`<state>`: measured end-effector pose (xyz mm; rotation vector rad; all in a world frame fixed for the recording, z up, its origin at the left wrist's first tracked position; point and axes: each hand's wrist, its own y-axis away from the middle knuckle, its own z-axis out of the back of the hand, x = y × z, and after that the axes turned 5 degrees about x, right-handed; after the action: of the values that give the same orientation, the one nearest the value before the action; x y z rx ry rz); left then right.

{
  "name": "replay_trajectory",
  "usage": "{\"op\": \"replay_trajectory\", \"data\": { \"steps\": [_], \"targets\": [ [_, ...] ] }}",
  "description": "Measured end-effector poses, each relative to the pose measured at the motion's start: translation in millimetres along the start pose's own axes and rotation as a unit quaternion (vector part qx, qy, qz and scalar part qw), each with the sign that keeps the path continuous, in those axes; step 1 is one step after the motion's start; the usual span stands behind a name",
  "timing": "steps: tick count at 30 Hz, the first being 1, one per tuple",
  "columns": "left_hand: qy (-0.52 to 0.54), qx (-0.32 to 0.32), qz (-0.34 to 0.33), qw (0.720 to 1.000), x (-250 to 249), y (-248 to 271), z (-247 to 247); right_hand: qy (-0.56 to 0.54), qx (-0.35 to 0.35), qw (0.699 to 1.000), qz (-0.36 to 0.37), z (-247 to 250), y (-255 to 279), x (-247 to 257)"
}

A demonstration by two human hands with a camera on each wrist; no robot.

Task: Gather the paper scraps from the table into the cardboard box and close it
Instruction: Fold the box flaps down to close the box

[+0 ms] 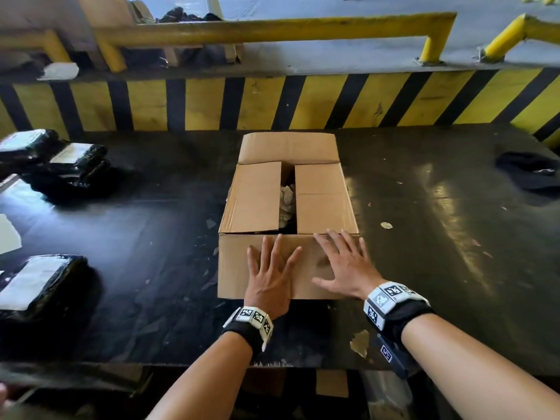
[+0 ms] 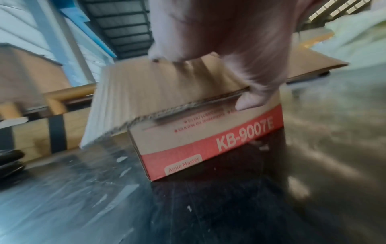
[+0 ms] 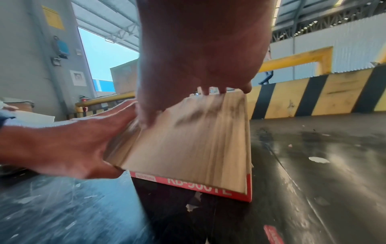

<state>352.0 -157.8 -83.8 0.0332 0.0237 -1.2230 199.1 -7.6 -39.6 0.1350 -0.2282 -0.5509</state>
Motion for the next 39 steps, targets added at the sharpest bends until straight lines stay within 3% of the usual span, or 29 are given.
{"op": "replay_trajectory", "data": {
  "steps": [4,8,11,14,16,21,29,35,39],
  "targets": [
    [0.059,0.031,-0.03,0.997,12,15,38,0.034,0.058,0.994,0.091,9,13,17],
    [0.121,0.039,0.009,0.992,20,4,96,0.035,0.019,0.993,0.11,47,11,42],
    [0.164,0.006,0.057,0.985,27,-15,141,0.007,0.023,0.997,0.079,94,4,55],
    [0.15,-0.097,0.095,0.979,35,-37,175,0.026,-0.065,0.996,0.059,132,-8,56],
    [0.132,-0.127,0.114,0.976,43,-54,187,0.039,-0.112,0.992,0.036,146,-20,52],
    [0.113,-0.093,0.147,0.978,62,-94,198,0.093,-0.144,0.985,-0.011,143,-56,35],
    [0.127,0.045,0.174,0.975,123,-169,171,0.053,0.009,0.996,-0.065,109,-114,9],
    [0.19,0.115,0.23,0.947,166,-231,147,-0.07,0.182,0.972,-0.129,82,-145,-21],
    [0.235,0.15,0.26,0.925,187,-263,135,-0.093,0.21,0.966,-0.117,75,-158,-38]
  ]
}}
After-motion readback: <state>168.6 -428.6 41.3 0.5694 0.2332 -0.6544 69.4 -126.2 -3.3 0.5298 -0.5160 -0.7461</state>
